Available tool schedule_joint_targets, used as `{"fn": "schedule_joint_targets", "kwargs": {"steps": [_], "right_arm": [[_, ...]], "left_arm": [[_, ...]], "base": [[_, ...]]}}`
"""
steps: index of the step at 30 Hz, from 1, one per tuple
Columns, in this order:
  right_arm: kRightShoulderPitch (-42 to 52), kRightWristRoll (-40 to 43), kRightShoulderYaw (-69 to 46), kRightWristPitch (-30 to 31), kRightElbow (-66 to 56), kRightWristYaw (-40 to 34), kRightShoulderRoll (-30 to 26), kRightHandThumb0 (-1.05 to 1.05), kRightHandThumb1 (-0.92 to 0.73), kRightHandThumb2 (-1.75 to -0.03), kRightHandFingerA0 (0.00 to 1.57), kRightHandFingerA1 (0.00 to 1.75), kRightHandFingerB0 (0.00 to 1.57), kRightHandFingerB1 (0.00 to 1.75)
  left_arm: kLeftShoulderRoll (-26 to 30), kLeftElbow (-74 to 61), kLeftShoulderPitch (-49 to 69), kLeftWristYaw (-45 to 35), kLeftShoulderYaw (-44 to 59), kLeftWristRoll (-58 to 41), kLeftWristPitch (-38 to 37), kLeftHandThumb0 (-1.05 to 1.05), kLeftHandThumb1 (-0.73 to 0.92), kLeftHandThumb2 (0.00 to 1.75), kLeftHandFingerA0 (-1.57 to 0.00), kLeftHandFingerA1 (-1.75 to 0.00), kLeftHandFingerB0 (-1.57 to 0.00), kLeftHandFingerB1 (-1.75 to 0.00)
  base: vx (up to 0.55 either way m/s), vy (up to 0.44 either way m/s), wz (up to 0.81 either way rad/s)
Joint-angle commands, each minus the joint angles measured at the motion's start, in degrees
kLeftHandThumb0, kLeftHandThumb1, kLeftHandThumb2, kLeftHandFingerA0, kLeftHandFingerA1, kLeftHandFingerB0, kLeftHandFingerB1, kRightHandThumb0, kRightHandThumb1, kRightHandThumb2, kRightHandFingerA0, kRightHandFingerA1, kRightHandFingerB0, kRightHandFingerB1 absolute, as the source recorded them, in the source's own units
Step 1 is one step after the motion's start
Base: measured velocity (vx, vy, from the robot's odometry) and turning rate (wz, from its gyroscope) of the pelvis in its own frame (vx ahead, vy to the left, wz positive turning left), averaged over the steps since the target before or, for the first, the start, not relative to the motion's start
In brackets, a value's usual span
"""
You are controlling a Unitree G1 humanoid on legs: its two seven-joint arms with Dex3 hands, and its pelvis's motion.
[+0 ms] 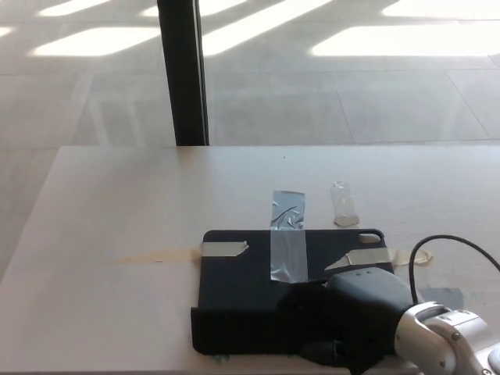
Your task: The robot uses its right hand to open a folded tablet cover kept in the middle of the desk
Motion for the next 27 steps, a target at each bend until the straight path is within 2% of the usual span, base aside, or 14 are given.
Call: {"fn": "schedule_joint_targets", "kwargs": {"steps": [1,2,3,8,9,10,11,15,16,17,24,25,26,27], "right_arm": [[4.6,-15.1,10.2,5.4,3.2,9.2,-0.5,-0.85,-0.67,-1.16,0.72,1.15,0.26,0.46],[4.6,-15.2,10.1,5.5,3.2,9.2,-0.5,-0.85,-0.67,-1.16,0.72,1.15,0.26,0.46],[6.5,-15.0,9.1,6.3,-1.0,9.5,-2.2,-0.9,-0.91,-0.68,0.69,0.95,0.4,0.37],[12.5,-15.7,6.3,8.7,-10.6,9.5,-5.3,-0.88,-0.92,-0.73,0.59,0.59,0.37,0.37],[14.6,-16.1,5.4,9.7,-13.4,9.1,-6.0,-0.85,-0.74,-1.12,0.46,0.6,0.34,0.5],[16.9,-17.1,4.8,11.0,-16.0,8.7,-6.4,-0.84,-0.74,-1.14,0.56,0.7,0.31,0.49],[18.4,-17.2,4.2,12.0,-17.9,8.9,-6.6,-0.86,-0.92,-0.71,0.48,0.5,0.36,0.35],[27.7,-15.8,0.9,12.2,-24.9,5.1,-8.2,-0.82,-0.92,-0.68,0.44,0.45,0.37,0.35],[29.9,-16.2,0.3,13.4,-26.8,5.2,-7.9,-0.79,-0.72,-1.09,0.43,0.59,0.3,0.49],[32.4,-15.0,-0.5,13.1,-28.0,3.7,-7.9,-0.79,-0.9,-0.67,0.49,0.47,0.36,0.36],[42.5,-13.5,-2.8,12.0,-32.7,0.6,-7.4,-0.78,-0.91,-0.67,0.49,0.59,0.34,0.34],[43.7,-13.9,-2.8,12.2,-33.1,0.4,-7.1,-0.78,-0.72,-1.08,0.45,0.6,0.27,0.48],[45.8,-14.2,-2.8,12.7,-34.0,-0.2,-6.8,-0.77,-0.73,-1.07,0.44,0.59,0.26,0.47],[46.9,-14.3,-2.8,12.3,-34.2,-0.6,-6.8,-0.76,-0.91,-0.67,0.51,0.47,0.33,0.34]], "left_arm": [[3.3,0.0,-0.8,2.1,-1.0,-1.9,3.0,-0.31,0.4,0.61,-0.82,-0.9,-0.79,-0.83],[3.3,-0.1,-0.8,2.1,-1.0,-1.9,3.0,-0.31,0.4,0.61,-0.82,-0.9,-0.79,-0.83],[3.4,0.4,-0.9,1.8,-1.0,-2.0,2.7,-0.36,0.28,0.81,-0.81,-0.89,-0.77,-0.85],[3.5,0.7,-1.0,1.6,-1.1,-2.4,2.4,-0.32,0.38,0.61,-0.84,-0.91,-0.81,-0.85],[3.6,0.6,-1.1,2.0,-1.0,-2.6,2.6,-0.31,0.39,0.6,-0.81,-0.9,-0.8,-0.84],[3.7,0.6,-1.1,2.3,-1.2,-2.4,2.6,-0.31,0.38,0.61,-0.83,-0.9,-0.8,-0.84],[3.7,0.7,-1.1,2.3,-1.3,-2.3,2.5,-0.3,0.38,0.61,-0.82,-0.89,-0.81,-0.85],[4.0,0.8,-1.1,2.1,-1.3,-2.3,2.6,-0.32,0.38,0.6,-0.82,-0.9,-0.79,-0.84],[4.0,0.8,-1.1,2.0,-1.2,-2.4,2.6,-0.32,0.38,0.6,-0.83,-0.9,-0.79,-0.84],[3.9,0.8,-1.1,2.0,-1.2,-2.4,2.4,-0.33,0.37,0.61,-0.86,-0.92,-0.8,-0.85],[3.9,0.8,-1.4,1.8,-0.8,-2.8,2.1,-0.32,0.37,0.61,-0.85,-0.92,-0.81,-0.86],[3.9,0.8,-1.5,1.8,-0.8,-2.8,2.2,-0.32,0.38,0.61,-0.84,-0.92,-0.79,-0.85],[4.0,0.8,-1.6,1.9,-0.8,-2.8,2.3,-0.33,0.39,0.6,-0.83,-0.9,-0.8,-0.85],[4.1,0.9,-1.6,2.0,-1.0,-2.6,2.4,-0.36,0.26,0.8,-0.85,-0.91,-0.79,-0.86]], "base": [[0.0,0.0,0.0],[0.0,0.0,0.0],[0.0,0.0,0.0],[0.0,0.0,0.0],[0.0,0.0,0.0],[0.0,0.0,0.0],[0.0,0.0,0.0],[0.0,0.0,0.0],[0.0,0.0,0.0],[0.0,0.0,0.0],[0.0,0.0,0.0],[0.0,0.0,0.0],[0.0,0.0,0.0],[0.0,0.0,0.0]]}}
